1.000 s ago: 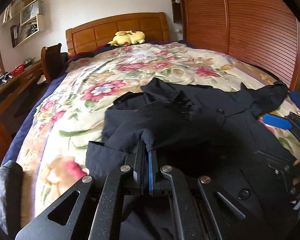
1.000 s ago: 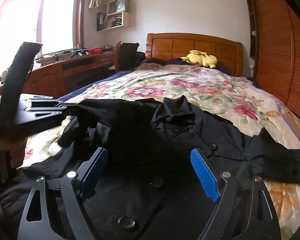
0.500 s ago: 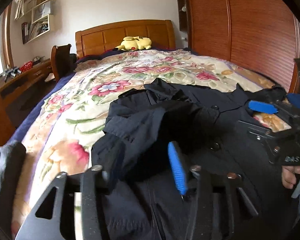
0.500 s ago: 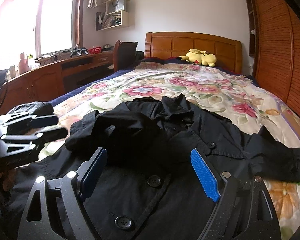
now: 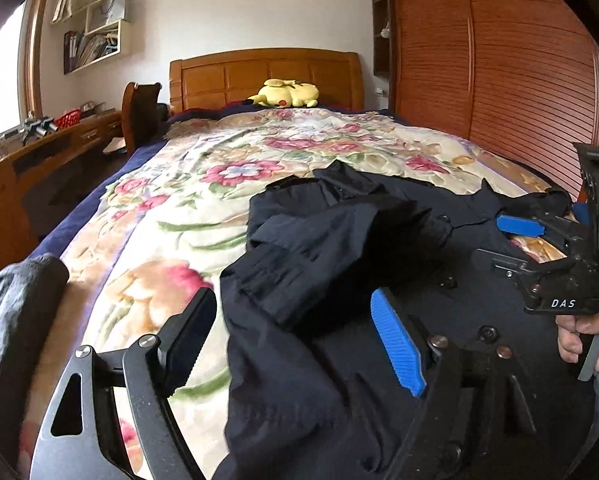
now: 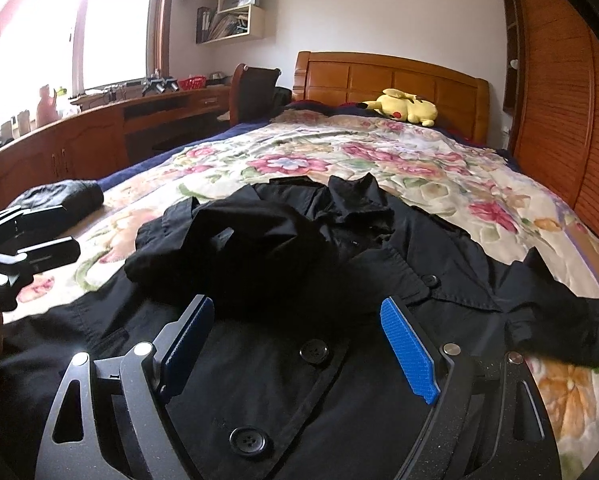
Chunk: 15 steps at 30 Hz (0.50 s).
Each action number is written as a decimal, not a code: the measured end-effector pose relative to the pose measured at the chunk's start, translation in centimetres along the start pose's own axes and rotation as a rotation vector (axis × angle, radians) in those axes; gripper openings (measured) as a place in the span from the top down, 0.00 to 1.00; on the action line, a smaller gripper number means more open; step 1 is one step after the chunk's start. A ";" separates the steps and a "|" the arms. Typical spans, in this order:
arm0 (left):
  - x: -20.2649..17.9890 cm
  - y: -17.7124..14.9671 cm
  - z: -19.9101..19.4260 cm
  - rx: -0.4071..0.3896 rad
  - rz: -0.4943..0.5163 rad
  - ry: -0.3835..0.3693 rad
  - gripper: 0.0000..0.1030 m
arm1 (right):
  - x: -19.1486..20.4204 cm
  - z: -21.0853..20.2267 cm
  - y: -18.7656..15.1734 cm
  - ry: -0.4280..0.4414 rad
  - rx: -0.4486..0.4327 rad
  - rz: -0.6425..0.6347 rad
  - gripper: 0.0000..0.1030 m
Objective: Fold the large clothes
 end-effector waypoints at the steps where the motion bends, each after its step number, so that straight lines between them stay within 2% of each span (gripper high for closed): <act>1: 0.3 -0.2 0.0 0.003 -0.005 0.001 0.22 | 0.2 0.1 0.0 0.001 0.003 -0.005 0.16; 4: 1.2 -0.6 -0.1 0.009 -0.024 -0.002 0.22 | 0.7 -0.1 0.0 0.021 0.013 -0.015 0.17; 5: 1.6 -0.8 -0.1 0.010 -0.034 -0.006 0.22 | 0.9 -0.3 0.0 0.029 0.013 -0.020 0.22; 6: 1.9 -0.9 -0.3 0.010 -0.038 -0.009 0.22 | 1.2 -0.5 0.1 0.046 0.013 -0.022 0.32; 7: 2.1 -1.0 -0.3 0.011 -0.038 -0.009 0.22 | 1.2 -0.6 0.2 0.057 0.017 -0.020 0.37; 10: 2.8 -1.1 -0.5 0.010 -0.042 -0.007 0.22 | 1.3 -0.7 0.3 0.067 0.027 -0.006 0.41; 15: 3.7 -0.9 -0.6 0.011 -0.050 -0.023 0.22 | 1.8 -0.3 1.4 0.074 0.054 0.028 0.41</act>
Point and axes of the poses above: each gripper's, at about its wrist camera, not at the fingertips, and z roughly the way its jaws point, x to its left, y to its top, the point moved 1 cm from there along z, roughly the way its jaws point, and after that the axes turned 1 degree about x, right-handed, at the moved point
